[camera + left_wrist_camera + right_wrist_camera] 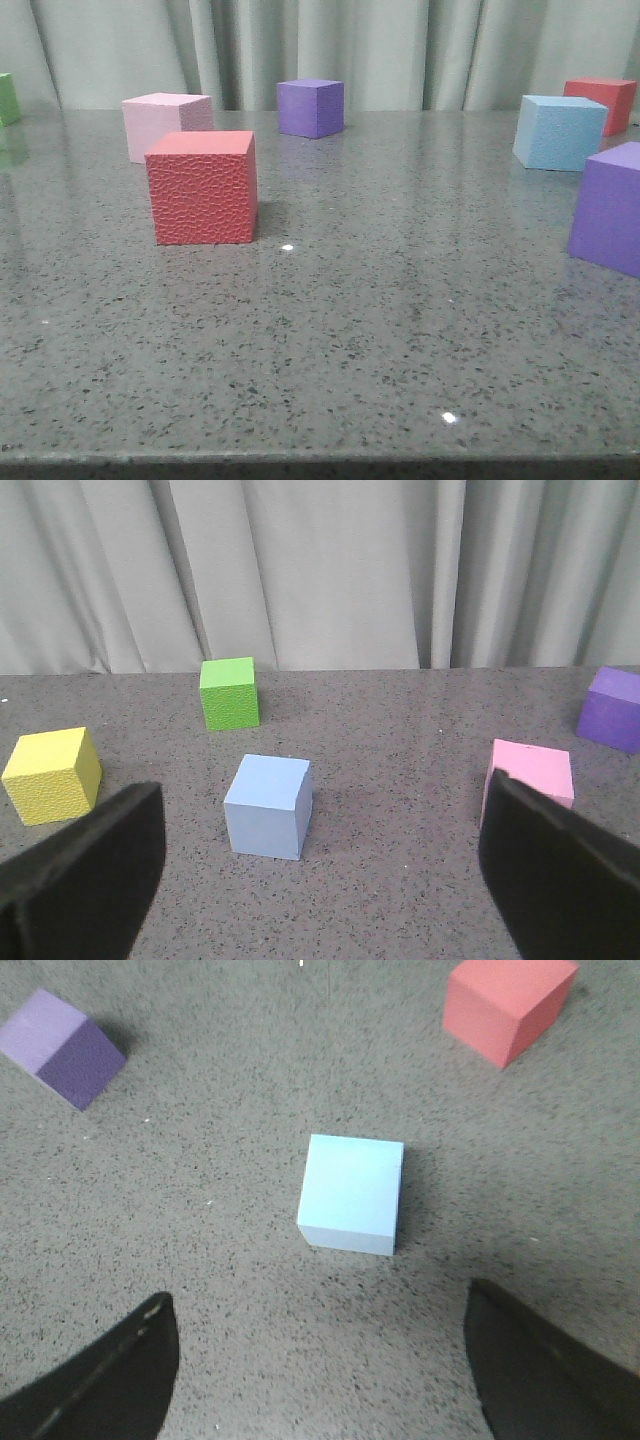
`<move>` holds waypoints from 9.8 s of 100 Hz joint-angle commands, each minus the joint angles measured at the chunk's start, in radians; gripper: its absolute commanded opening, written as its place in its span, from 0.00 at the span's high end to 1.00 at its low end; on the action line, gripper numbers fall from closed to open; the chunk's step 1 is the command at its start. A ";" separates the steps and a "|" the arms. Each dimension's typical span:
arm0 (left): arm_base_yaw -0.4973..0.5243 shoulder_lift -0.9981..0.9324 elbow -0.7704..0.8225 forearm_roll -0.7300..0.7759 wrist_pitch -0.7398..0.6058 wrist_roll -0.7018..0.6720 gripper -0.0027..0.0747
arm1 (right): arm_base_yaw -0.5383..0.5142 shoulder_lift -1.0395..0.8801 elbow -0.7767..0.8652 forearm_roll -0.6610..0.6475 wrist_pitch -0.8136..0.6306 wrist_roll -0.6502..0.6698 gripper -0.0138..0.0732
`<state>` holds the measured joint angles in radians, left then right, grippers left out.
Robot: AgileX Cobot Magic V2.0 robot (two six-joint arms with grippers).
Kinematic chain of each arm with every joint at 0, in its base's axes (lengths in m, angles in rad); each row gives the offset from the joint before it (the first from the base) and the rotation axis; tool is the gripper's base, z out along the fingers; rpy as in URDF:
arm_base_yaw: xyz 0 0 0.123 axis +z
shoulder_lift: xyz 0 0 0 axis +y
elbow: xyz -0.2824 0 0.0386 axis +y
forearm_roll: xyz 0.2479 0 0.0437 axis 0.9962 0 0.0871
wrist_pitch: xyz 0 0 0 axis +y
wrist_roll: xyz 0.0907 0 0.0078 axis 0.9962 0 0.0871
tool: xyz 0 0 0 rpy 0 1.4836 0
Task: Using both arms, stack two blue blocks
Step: 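Move the right gripper down over the light blue cube farther away, then close the right gripper on the light blue cube and lift it, then carry the light blue cube toward the center and lower it, then open the right gripper and raise it away from the cube, then grasp the second light blue cube with the left gripper, then carry the held light blue cube above the placed light blue cube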
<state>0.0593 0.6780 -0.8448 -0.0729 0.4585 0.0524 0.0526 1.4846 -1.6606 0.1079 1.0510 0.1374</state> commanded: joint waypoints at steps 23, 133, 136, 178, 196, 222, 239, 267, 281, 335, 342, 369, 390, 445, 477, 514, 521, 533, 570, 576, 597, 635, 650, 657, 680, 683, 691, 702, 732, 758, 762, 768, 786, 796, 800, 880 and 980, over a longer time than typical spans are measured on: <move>-0.004 0.005 -0.036 -0.010 -0.068 -0.007 0.16 | 0.003 0.253 -0.261 0.006 0.100 0.033 0.17; -0.004 0.005 -0.036 -0.010 -0.068 -0.007 0.16 | 0.003 0.520 -0.322 -0.016 0.086 0.102 0.17; -0.004 0.005 -0.036 -0.010 -0.068 -0.007 0.16 | 0.003 0.520 -0.322 -0.016 0.084 0.102 0.17; -0.004 0.005 -0.036 -0.010 -0.068 -0.007 0.16 | 0.003 0.525 -0.322 -0.016 0.098 0.102 0.47; -0.004 0.005 -0.036 -0.010 -0.068 -0.007 0.16 | 0.003 0.520 -0.330 0.041 0.152 0.102 0.47; -0.004 0.005 -0.036 -0.010 -0.068 -0.007 0.16 | 0.091 0.497 -0.429 0.078 0.217 0.096 0.47; -0.004 0.005 -0.036 -0.010 -0.066 -0.007 0.16 | 0.213 0.497 -0.538 0.066 0.212 0.114 0.47; -0.004 0.005 -0.036 -0.010 -0.062 -0.007 0.16 | 0.368 0.506 -0.578 0.060 0.117 0.210 0.47; -0.004 0.005 -0.036 -0.010 -0.058 -0.007 0.16 | 0.411 0.535 -0.578 0.060 0.091 0.257 0.47; -0.004 0.005 -0.036 -0.010 -0.056 -0.007 0.16 | 0.433 0.638 -0.587 0.062 0.050 0.372 0.47; -0.004 0.005 -0.036 -0.010 -0.056 -0.007 0.16 | 0.433 0.645 -0.587 0.062 0.044 0.372 0.47; -0.004 0.005 -0.036 -0.010 -0.052 -0.007 0.16 | 0.433 0.670 -0.587 0.062 0.051 0.372 0.47; -0.004 0.005 -0.036 -0.010 -0.041 -0.007 0.16 | 0.433 0.670 -0.587 0.091 0.042 0.374 0.32; -0.004 0.005 -0.036 -0.010 -0.020 -0.007 0.16 | 0.432 0.620 -0.587 0.105 0.047 0.355 0.16; 0.020 0.056 -0.050 0.000 -0.009 -0.081 0.16 | 0.432 0.519 -0.585 0.087 0.105 0.197 0.16; 0.107 0.377 -0.295 0.000 0.187 -0.074 0.16 | 0.432 0.358 -0.514 -0.028 0.144 0.092 0.17; 0.118 0.453 -0.360 0.000 0.241 -0.052 0.16 | 0.432 0.310 -0.457 -0.028 0.114 0.084 0.17; 0.118 0.570 -0.460 0.000 0.288 -0.025 0.16 | 0.432 0.207 -0.323 -0.028 0.011 0.074 0.17; 0.118 0.832 -0.700 -0.009 0.385 0.057 0.16 | 0.432 -0.100 0.114 -0.026 -0.208 0.048 0.17; 0.118 0.862 -0.728 -0.006 0.396 0.069 0.16 | 0.432 -0.136 0.160 -0.026 -0.225 0.048 0.17; 0.118 0.966 -0.816 -0.006 0.450 0.129 0.16 | 0.432 -0.222 0.253 -0.025 -0.239 0.048 0.17; 0.118 1.085 -0.887 -0.038 0.478 0.163 0.16 | 0.434 -0.276 0.263 -0.020 -0.213 0.019 0.17; 0.118 1.116 -0.889 -0.037 0.476 0.163 0.16 | 0.434 -0.276 0.263 -0.020 -0.191 0.014 0.17; 0.118 1.131 -0.889 -0.037 0.476 0.172 0.16 | 0.434 -0.276 0.263 -0.020 -0.188 0.012 0.17; 0.118 1.170 -0.890 -0.040 0.454 0.179 0.16 | 0.434 -0.276 0.263 -0.020 -0.187 0.012 0.17; 0.118 1.173 -0.891 -0.040 0.454 0.179 0.16 | 0.434 -0.276 0.263 -0.020 -0.187 0.012 0.17; 0.118 1.189 -0.891 -0.042 0.451 0.179 0.16 | 0.434 -0.276 0.263 -0.020 -0.186 0.012 0.17; 0.118 1.195 -0.891 -0.042 0.451 0.179 0.16 | 0.434 -0.276 0.263 -0.020 -0.184 0.012 0.17; 0.118 1.195 -0.891 -0.046 0.439 0.179 0.33 | 0.434 -0.276 0.263 -0.020 -0.184 0.012 0.17; 0.118 1.195 -0.892 -0.073 0.457 0.155 0.49 | 0.434 -0.276 0.263 -0.020 -0.184 0.012 0.17; 0.118 1.195 -0.900 -0.073 0.464 0.122 0.49 | 0.434 -0.276 0.263 -0.020 -0.184 0.012 0.17; 0.118 1.195 -0.918 -0.073 0.479 0.085 0.49 | 0.434 -0.276 0.263 -0.021 -0.185 0.012 0.17; 0.118 1.192 -1.019 -0.074 0.581 -0.026 0.49 | 0.434 -0.276 0.263 -0.045 -0.188 0.012 0.17; 0.114 1.192 -1.095 -0.075 0.667 -0.094 0.49 | 0.434 -0.276 0.265 -0.054 -0.193 0.012 0.17; 0.112 1.192 -1.121 -0.075 0.699 -0.120 0.49 | 0.434 -0.276 0.266 -0.059 -0.196 0.012 0.17; -0.384 1.176 -1.351 0.067 0.797 -0.505 0.49 | 0.434 -0.416 0.437 -0.071 -0.281 0.012 0.17; -0.631 1.294 -1.351 0.176 0.696 -0.745 0.49 | 0.434 -0.444 0.440 -0.072 -0.241 0.005 0.17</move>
<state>-0.5632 2.0302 -2.1655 0.0909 1.2302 -0.6748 0.4864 1.0626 -1.1999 0.0462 0.8657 0.1564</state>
